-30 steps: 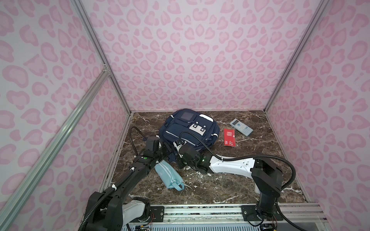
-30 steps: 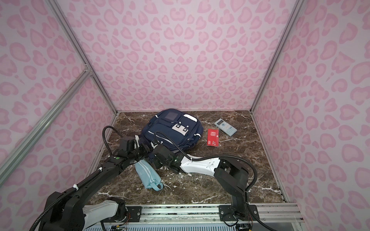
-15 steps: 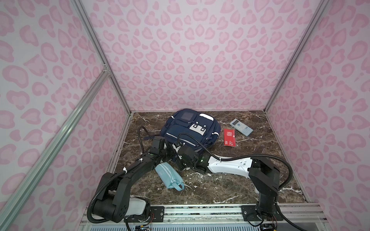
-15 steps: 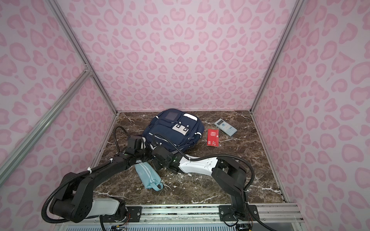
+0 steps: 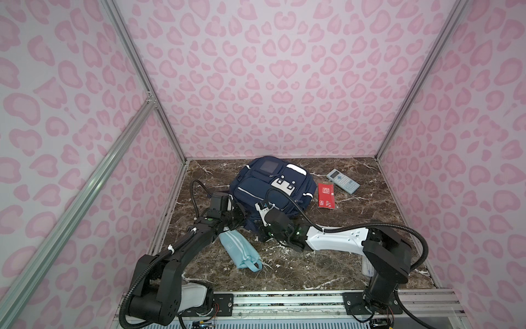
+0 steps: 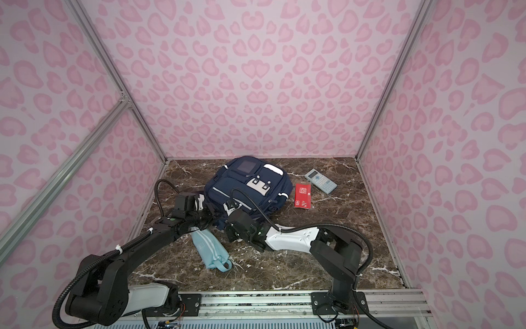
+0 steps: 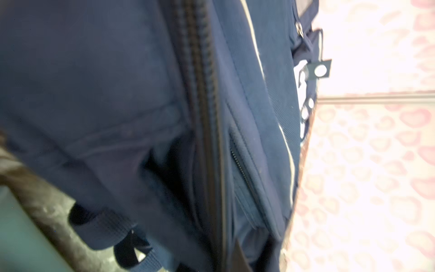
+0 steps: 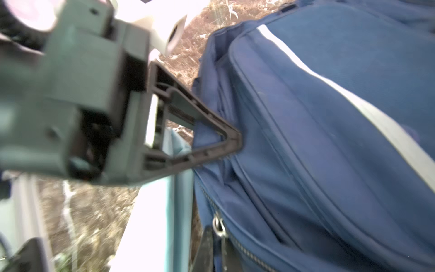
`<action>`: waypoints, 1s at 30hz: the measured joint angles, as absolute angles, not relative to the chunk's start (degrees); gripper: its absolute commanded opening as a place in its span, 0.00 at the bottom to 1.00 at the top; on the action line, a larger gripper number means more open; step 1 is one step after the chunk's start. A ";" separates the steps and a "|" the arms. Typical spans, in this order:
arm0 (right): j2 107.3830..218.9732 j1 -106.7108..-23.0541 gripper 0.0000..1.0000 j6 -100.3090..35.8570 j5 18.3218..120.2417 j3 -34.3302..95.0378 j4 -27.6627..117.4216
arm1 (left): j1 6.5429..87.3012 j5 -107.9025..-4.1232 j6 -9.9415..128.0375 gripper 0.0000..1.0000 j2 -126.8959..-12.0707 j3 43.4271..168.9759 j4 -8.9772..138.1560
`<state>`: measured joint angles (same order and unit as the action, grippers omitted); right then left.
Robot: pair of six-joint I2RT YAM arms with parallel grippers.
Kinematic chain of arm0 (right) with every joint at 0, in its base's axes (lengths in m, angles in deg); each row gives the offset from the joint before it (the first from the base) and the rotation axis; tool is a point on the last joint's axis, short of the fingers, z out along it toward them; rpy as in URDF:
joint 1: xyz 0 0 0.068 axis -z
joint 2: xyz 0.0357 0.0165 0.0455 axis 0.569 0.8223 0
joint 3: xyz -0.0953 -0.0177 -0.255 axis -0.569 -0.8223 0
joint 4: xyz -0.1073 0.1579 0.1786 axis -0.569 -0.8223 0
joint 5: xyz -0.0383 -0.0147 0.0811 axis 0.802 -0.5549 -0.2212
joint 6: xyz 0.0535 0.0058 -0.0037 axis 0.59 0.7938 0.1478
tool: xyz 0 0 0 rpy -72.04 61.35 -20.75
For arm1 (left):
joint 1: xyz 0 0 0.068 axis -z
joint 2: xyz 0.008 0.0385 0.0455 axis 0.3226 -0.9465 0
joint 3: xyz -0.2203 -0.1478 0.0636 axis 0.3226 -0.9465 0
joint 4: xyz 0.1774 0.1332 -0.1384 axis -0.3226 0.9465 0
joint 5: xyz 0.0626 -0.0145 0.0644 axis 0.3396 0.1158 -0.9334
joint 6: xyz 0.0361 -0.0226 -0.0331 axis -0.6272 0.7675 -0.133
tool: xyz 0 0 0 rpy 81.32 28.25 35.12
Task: Pack books, pencil case, and school supplies into a backpack
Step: Zip the student bag at the center of the table.
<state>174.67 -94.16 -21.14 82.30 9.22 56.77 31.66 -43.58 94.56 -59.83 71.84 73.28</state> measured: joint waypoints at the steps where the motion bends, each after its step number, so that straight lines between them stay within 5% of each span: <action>1: 173.42 -93.66 0.00 -20.57 81.95 6.46 58.32 | 31.34 -43.27 94.23 0.03 -59.40 72.12 74.53; 13: 164.86 -85.51 0.00 -19.46 69.86 -6.48 71.76 | 31.66 -37.87 92.92 0.03 -55.57 74.00 78.25; 22: 175.89 -97.16 0.00 -22.69 86.52 18.53 43.46 | 40.91 -54.13 96.81 0.03 -57.10 72.41 74.55; 30: 181.75 -96.79 0.00 -22.69 83.67 27.25 38.04 | 41.61 -59.36 100.07 0.03 -55.94 68.84 69.72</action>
